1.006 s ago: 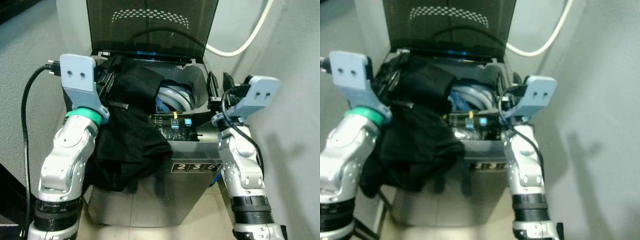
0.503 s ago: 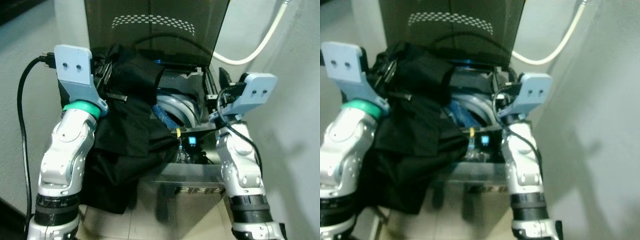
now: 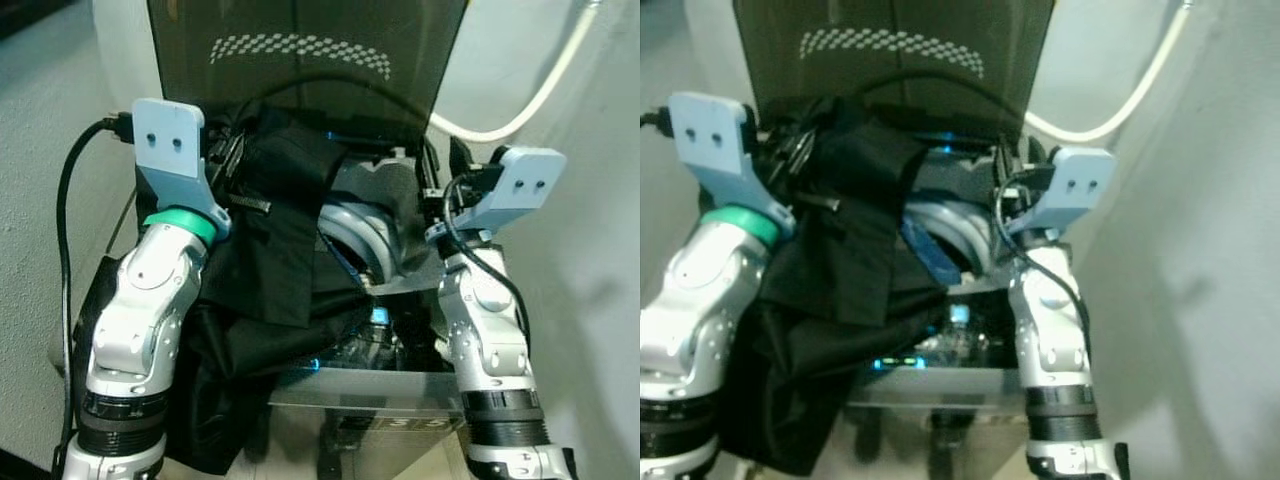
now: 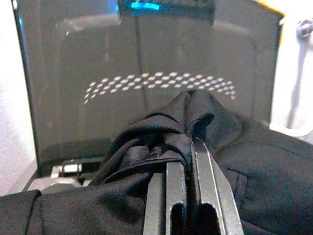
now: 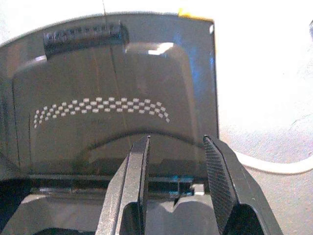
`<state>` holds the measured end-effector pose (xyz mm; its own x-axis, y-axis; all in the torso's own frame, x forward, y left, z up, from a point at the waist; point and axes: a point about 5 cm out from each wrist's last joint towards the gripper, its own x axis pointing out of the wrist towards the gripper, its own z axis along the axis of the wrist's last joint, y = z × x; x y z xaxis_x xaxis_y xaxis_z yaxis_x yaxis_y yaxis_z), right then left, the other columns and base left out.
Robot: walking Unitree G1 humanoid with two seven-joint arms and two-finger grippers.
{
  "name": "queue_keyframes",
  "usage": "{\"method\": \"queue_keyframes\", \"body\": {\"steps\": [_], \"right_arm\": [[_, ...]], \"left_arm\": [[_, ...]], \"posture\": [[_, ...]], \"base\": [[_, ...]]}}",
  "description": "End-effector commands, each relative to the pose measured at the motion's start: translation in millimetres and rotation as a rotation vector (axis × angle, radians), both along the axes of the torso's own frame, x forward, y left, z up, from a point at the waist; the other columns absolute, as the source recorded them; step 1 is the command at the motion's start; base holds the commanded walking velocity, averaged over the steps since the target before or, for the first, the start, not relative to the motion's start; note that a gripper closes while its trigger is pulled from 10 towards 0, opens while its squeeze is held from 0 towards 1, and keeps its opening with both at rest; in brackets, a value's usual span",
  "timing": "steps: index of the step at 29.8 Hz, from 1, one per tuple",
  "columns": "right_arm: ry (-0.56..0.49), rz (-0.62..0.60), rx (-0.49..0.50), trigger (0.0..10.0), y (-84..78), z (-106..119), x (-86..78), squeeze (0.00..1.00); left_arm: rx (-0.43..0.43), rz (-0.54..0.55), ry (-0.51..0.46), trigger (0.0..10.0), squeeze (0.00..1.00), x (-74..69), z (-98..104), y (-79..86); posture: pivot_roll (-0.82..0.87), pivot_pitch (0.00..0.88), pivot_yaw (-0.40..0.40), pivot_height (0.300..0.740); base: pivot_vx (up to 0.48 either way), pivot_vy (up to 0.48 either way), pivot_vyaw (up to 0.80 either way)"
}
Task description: Clothes washing
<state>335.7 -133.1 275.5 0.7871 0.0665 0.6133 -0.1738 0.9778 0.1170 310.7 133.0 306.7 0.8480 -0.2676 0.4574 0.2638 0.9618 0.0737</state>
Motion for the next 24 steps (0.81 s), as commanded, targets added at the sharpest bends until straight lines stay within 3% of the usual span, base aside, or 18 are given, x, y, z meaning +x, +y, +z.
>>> {"method": "queue_keyframes", "body": {"steps": [1, 9, 11, 18, 24], "right_arm": [[-0.003, -0.007, 0.004, 10.0, -3.2, -0.1, -0.6, 0.00], [-0.024, 0.010, -0.018, 10.0, 0.7, 3.4, -1.8, 0.00], [-0.032, 0.019, -0.025, 10.0, 3.1, 5.0, -2.6, 0.00], [-0.025, 0.008, -0.011, 10.0, 0.2, 4.1, -2.5, 0.00], [-0.014, 0.002, 0.001, 10.0, -2.9, 2.4, -1.7, 0.00]], "left_arm": [[0.000, -0.015, -0.015, 10.0, 0.00, -2.0, 3.3, -1.8], [0.038, 0.012, -0.068, 10.0, 0.00, 1.1, 9.4, -1.1], [0.027, -0.016, -0.105, 10.0, 0.00, 4.5, 22.2, -0.8], [0.009, -0.027, -0.096, 10.0, 0.00, 5.2, 23.7, -1.1], [0.002, -0.021, -0.072, 10.0, 0.00, 5.6, 18.6, -0.9]], "posture": [[0.06, 0.041, 0.002, 0.740], [0.06, 0.041, 0.000, 0.740], [0.05, 0.040, 0.001, 0.740], [0.04, 0.040, 0.007, 0.740], [0.04, 0.040, 0.007, 0.740]], "base": [[0.000, 0.000, 0.00], [0.000, 0.000, 0.00], [0.000, 0.000, 0.00], [0.000, 0.000, 0.00], [0.000, 0.480, 0.00]]}}
